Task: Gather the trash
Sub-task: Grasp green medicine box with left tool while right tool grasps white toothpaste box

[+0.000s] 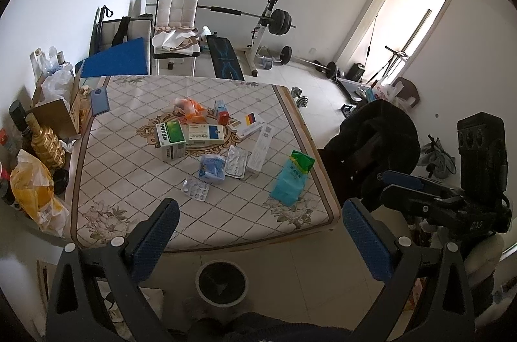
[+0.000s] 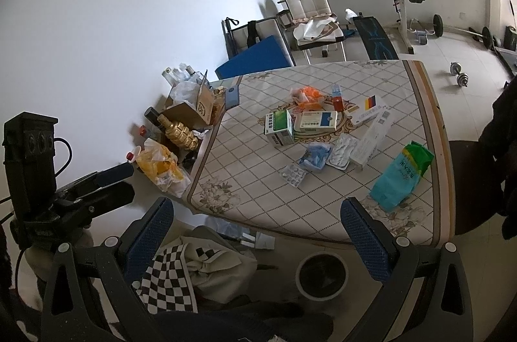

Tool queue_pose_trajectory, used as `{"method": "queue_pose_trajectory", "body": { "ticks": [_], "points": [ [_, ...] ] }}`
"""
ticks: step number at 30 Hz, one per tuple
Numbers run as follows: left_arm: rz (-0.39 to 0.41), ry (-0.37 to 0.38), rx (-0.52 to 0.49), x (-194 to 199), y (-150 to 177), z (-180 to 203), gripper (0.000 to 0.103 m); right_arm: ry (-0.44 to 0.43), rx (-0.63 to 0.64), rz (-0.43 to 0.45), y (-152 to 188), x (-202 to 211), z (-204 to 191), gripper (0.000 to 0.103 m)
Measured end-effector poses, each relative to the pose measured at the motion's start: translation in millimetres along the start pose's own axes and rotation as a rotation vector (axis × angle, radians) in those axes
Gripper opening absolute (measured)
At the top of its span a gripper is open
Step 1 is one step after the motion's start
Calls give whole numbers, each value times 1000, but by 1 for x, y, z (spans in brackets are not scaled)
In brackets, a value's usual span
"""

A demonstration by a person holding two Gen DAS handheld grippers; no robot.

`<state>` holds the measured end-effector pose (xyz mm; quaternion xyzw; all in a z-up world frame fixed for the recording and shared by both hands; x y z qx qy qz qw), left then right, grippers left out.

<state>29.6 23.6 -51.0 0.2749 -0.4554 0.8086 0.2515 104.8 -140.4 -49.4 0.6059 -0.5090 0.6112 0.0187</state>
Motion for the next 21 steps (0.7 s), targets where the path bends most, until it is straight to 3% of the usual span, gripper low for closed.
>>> {"method": "queue_pose_trajectory", "body": {
  "ticks": [3,9,16,21],
  "points": [
    [-6,-63,-1,-9,-9,-14,103,36,-36,-13,-6,-11,1,103],
    [-45,-396,-33,-58,-26,-83,103,194,-211,-51,-22,-65,31,103],
    [-195,-555,59,-154,-52,-163,103,430,-377,-171,-56,-195,118,103],
    [-312,-581,159,-231,-78,-210,103,526,-464,-308,-82,-302,196,103]
  ]
}}
Point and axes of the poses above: each gripper's, at about its wrist camera, not at the fingertips, and x roughly against the way its jaws point, z to its right, y to its underside, the point moved 5 cm from there along -x, roughly the way its jaws point, and after that the axes turned 8 degrees about y, right-handed, at the moved point
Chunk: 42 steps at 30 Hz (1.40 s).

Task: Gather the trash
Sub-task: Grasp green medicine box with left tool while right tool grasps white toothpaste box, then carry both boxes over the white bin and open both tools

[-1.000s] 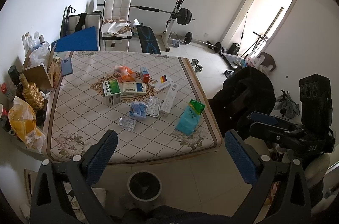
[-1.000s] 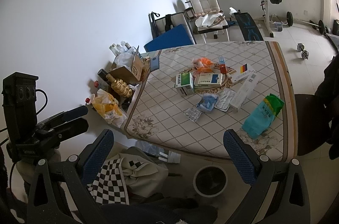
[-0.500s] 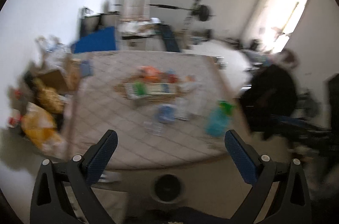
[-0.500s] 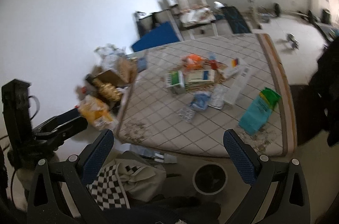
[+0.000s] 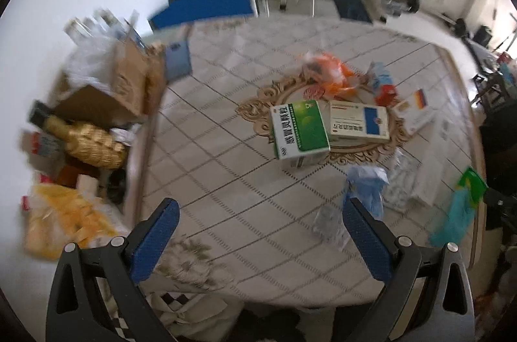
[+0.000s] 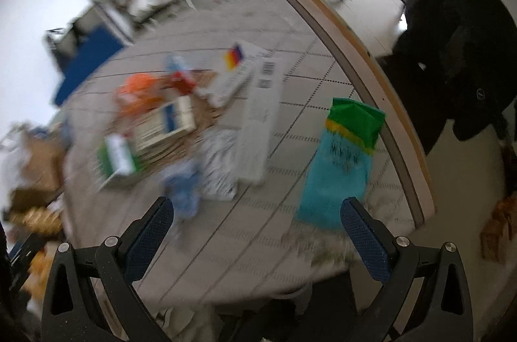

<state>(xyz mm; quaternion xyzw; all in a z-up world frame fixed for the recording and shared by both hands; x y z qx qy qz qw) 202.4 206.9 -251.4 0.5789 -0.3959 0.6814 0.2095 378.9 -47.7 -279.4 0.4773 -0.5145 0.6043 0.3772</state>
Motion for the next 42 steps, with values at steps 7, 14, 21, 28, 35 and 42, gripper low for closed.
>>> {"method": "queue_pose_trajectory", "body": {
  "ticks": [7,14,21,28,35,42],
  "points": [
    [-216,-27,106,-118,-48,7,103,54,33,-162,-69,-122,-22,103],
    [-355,-22,227,-187,-58,17,91,32,124,-262,-84,-177,-37,93],
    [-298,-117,189,-165,-68,27,78,43,169,-212,-100,-190,-34,56],
    [-165,-147,184,-113,-63,42,78,-26,217,-151,-109,-164,-21,54],
    [-28,-162,150,-51,-19,32,78,-42,369,1,-71,-100,-11,53],
    [45,-125,133,-9,69,30,78,-66,461,84,27,-32,2,53]
  ]
}}
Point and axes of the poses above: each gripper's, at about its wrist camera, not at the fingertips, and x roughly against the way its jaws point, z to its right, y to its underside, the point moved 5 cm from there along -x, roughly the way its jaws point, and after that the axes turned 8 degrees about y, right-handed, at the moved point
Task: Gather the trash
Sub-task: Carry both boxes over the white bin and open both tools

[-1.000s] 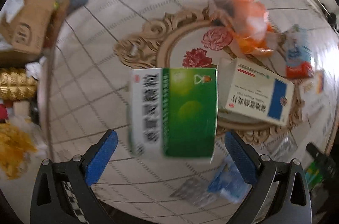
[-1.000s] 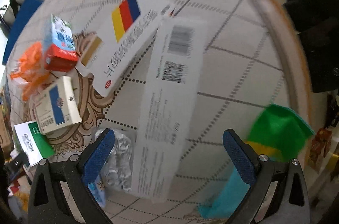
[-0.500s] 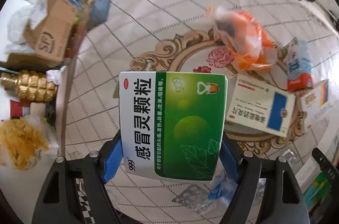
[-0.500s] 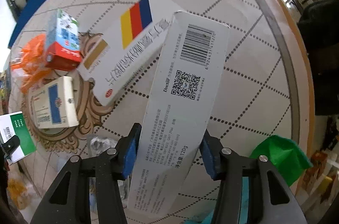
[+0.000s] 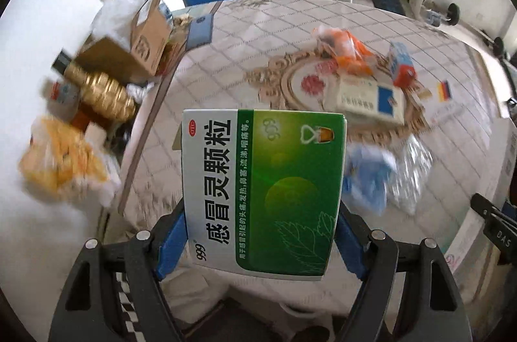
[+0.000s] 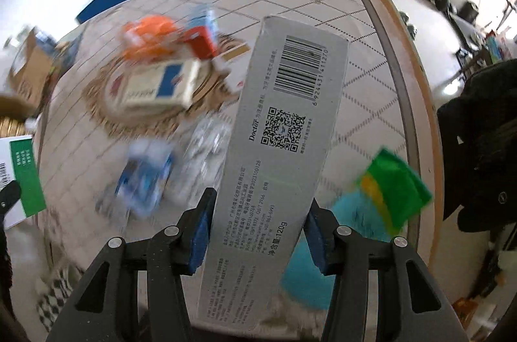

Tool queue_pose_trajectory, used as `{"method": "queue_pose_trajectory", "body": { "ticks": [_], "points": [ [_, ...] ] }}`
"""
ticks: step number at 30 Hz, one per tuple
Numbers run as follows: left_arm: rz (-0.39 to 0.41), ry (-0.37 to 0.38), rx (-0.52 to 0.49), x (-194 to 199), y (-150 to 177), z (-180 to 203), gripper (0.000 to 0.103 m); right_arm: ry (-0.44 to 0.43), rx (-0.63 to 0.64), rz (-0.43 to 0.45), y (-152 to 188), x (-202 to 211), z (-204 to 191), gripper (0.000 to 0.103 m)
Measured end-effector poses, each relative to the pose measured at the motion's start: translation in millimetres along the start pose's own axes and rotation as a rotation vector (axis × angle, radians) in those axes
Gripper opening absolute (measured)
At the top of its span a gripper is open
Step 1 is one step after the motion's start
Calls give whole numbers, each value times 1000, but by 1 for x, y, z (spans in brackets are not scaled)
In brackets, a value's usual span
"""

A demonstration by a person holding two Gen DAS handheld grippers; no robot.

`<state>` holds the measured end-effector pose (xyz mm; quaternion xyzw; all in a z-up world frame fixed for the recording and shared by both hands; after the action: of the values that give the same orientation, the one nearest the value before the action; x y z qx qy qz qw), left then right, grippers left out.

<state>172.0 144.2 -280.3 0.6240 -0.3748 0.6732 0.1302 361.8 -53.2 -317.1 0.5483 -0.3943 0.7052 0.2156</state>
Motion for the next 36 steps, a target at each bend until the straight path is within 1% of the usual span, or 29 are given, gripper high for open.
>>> {"method": "queue_pose_trajectory", "body": {
  "ticks": [1,3,4,5,8,9,10,12,13,15,17,19,21,23,26,28,30,31,33,34,36],
  "points": [
    [4,14,5,4,14,-3,78,-15,14,-5,17,5,-10,53],
    [-4,46,17,10,46,-8,78,-56,30,-30,56,16,-18,53],
    [-12,62,28,12,64,-11,78,-64,46,-43,75,19,-22,53],
    [-27,83,44,12,86,-15,78,-68,65,-59,94,22,-26,53],
    [-79,119,93,8,137,-25,78,-88,137,-145,163,15,-38,53],
    [-109,139,126,2,162,-31,78,-90,168,-176,186,9,-42,53],
    [-129,149,142,-3,177,-33,78,-85,207,-208,210,1,-47,53],
    [-195,163,190,-27,222,-41,78,-83,269,-268,247,-17,-56,53],
    [-221,162,203,-37,237,-42,78,-82,304,-308,268,-30,-60,53],
    [-299,173,255,-72,274,-48,78,-82,355,-375,302,-61,-69,53],
    [-349,199,307,-105,300,-52,78,-76,399,-434,332,-106,-77,53],
    [-404,236,364,-152,326,-50,78,-77,415,-479,351,-149,-82,53],
    [-456,294,428,-211,350,-46,78,-72,439,-510,367,-204,-88,53],
    [-495,339,475,-256,369,-43,78,-65,452,-545,381,-256,-91,53],
    [-572,429,561,-342,399,-34,79,-86,500,-592,409,-331,-100,53],
    [-600,473,584,-380,414,-30,80,-116,501,-625,417,-367,-103,53],
    [-626,497,578,-415,423,-22,82,-152,508,-670,423,-405,-109,53],
    [-637,485,580,-432,429,-21,83,-164,513,-681,425,-419,-110,53],
    [-636,472,587,-446,437,-20,91,-199,535,-737,436,-447,-114,54],
    [-628,463,593,-449,441,-23,98,-215,541,-759,442,-457,-115,55],
    [-601,434,603,-452,442,-30,98,-206,574,-774,449,-474,-114,75]
  ]
}}
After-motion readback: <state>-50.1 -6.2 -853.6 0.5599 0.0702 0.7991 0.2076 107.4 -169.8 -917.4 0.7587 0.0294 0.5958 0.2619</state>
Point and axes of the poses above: each gripper's, at about its wrist camera, not at the fingertips, and x roughly against the way its jaws point, z to its right, y to its underside, the point moved 5 cm from there along -x, roughly the way its jaws point, and after that the axes turned 8 degrees about y, right-handed, at the moved point
